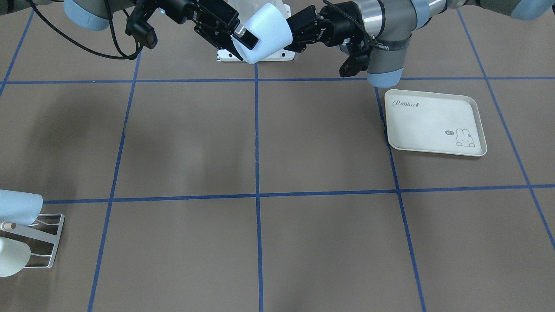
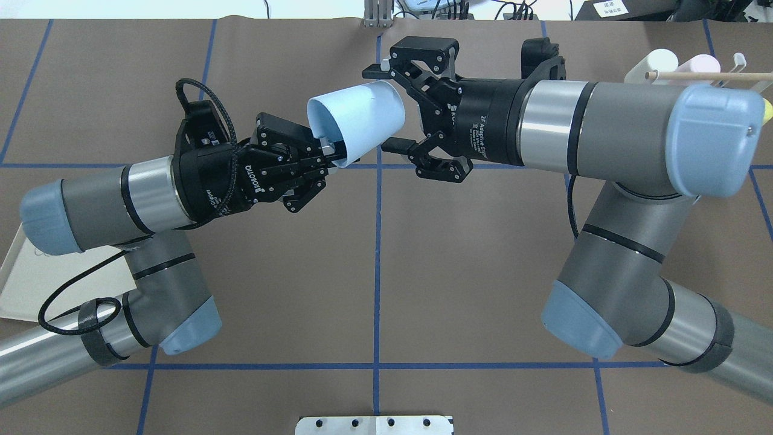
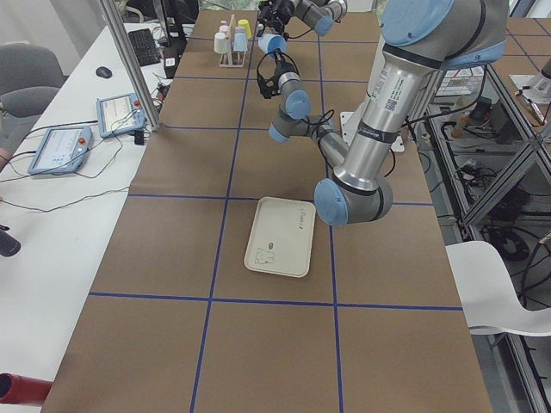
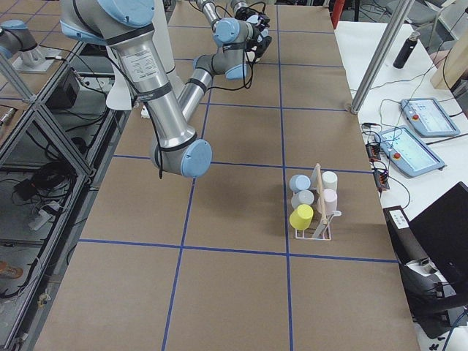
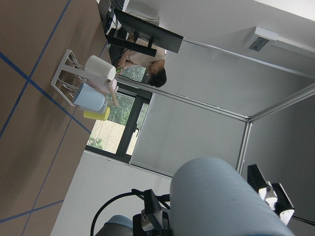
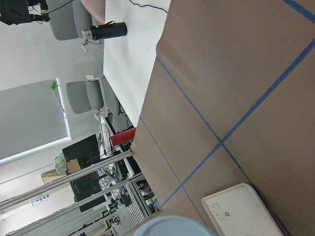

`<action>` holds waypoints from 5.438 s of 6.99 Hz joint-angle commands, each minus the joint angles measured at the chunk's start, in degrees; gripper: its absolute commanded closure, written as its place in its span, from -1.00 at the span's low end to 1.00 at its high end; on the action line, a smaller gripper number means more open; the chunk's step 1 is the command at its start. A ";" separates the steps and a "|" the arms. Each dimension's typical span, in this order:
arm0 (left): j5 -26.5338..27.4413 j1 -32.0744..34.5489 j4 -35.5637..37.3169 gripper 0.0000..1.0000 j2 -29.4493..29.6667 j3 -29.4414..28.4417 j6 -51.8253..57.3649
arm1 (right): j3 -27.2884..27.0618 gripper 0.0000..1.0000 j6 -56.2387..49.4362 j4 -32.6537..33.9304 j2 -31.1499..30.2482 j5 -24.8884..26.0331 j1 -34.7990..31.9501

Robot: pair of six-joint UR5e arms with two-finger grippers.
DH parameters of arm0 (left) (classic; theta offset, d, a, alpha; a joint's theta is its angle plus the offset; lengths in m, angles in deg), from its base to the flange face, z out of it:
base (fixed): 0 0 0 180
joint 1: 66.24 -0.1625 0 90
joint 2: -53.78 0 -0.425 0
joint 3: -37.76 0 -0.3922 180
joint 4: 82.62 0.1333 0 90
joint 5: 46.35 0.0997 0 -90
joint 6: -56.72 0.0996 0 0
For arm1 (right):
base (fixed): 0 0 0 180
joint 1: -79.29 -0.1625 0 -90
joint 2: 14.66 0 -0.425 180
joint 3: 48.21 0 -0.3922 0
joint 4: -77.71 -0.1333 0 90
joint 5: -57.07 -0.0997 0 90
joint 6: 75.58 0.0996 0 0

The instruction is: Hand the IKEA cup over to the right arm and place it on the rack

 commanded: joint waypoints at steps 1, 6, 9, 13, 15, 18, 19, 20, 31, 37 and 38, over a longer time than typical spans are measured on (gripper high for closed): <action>0.00 -0.37 -0.01 1.00 0.56 -0.25 0.07 | -0.04 -0.69 0.63 -0.26 0.00 0.00 -0.05; 0.09 -0.28 0.34 -0.81 0.47 -0.16 0.33 | 0.23 0.72 2.04 -1.23 -0.09 0.00 -0.05; 0.00 0.69 -0.01 -0.83 -2.76 0.19 1.21 | -0.04 0.71 -0.23 -1.23 -0.09 1.22 -1.01; -0.62 5.69 0.87 -0.83 -5.15 -2.26 3.65 | 2.59 0.67 -26.35 13.46 -2.37 3.34 -13.81; -0.44 5.70 0.87 -0.83 -5.33 -3.50 7.10 | 11.16 0.67 -45.09 18.10 -2.37 5.69 -21.72; 0.00 5.70 0.95 -0.84 -5.15 -5.44 8.33 | 25.85 0.67 -60.32 17.67 -2.64 14.38 -28.34; 0.00 5.70 0.96 -0.84 -5.15 -5.52 8.42 | 30.07 0.67 -61.15 17.40 -2.72 20.42 -28.70; 0.09 5.61 0.96 -0.84 -5.15 -5.52 8.33 | 33.24 0.67 -61.16 12.79 -4.99 24.22 -28.70; 0.61 5.35 0.96 -0.84 -5.33 -6.14 8.33 | 42.94 0.54 -69.24 -3.96 -13.53 25.58 -30.64; 0.53 5.17 0.96 -0.84 -5.15 -6.40 8.33 | 42.41 0.13 -68.72 -4.13 -15.38 25.58 -30.11; 0.53 5.17 0.96 -0.84 -5.15 -6.40 8.33 | 42.68 -0.99 -68.80 -4.13 -15.56 25.58 -29.76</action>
